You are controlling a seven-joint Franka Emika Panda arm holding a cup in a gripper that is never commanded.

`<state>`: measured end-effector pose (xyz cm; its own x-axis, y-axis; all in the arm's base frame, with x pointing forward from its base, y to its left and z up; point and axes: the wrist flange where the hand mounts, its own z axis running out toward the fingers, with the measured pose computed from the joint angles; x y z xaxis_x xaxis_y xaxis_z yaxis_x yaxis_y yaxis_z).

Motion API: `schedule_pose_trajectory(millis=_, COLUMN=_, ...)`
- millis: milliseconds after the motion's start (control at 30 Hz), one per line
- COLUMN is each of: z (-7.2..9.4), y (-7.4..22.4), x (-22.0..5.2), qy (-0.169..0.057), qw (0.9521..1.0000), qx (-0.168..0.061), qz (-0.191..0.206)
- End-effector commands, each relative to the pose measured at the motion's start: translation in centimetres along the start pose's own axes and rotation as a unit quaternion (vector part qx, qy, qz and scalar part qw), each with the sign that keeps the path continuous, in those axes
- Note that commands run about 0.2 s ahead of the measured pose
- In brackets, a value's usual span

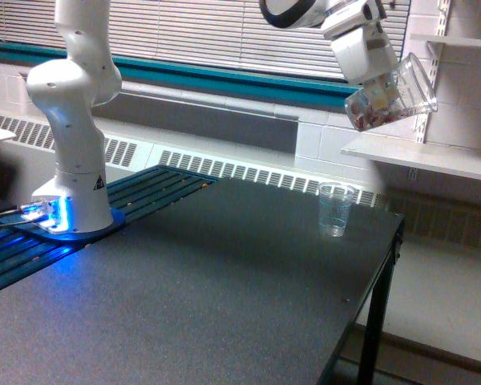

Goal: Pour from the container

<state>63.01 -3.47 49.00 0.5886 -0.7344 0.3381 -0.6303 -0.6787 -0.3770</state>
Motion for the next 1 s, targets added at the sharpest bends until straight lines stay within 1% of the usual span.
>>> schedule_pose_trajectory(millis=33, z=0.5, y=0.4, x=-0.3, qy=-0.016, qw=0.9996, qx=-0.023, qz=-0.01)
schedule_pose_trajectory(millis=100, z=0.4, y=-0.3, x=-0.7, qy=-0.018, qw=0.9997, qx=-0.016, qz=-0.011)
schedule_pose_trajectory(millis=300, z=0.8, y=-3.3, x=-3.9, qy=-0.031, qw=0.9983, qx=-0.009, qz=-0.048)
schedule_pose_trajectory(millis=600, z=1.6, y=-4.7, x=-6.1, qy=-0.035, qw=0.9961, qx=-0.013, qz=-0.079)
schedule_pose_trajectory(millis=800, z=2.4, y=-6.1, x=-8.7, qy=-0.047, qw=0.9938, qx=-0.01, qz=-0.1)
schedule_pose_trajectory(millis=1000, z=3.4, y=-7.1, x=-11.6, qy=-0.063, qw=0.9899, qx=-0.016, qz=-0.126)
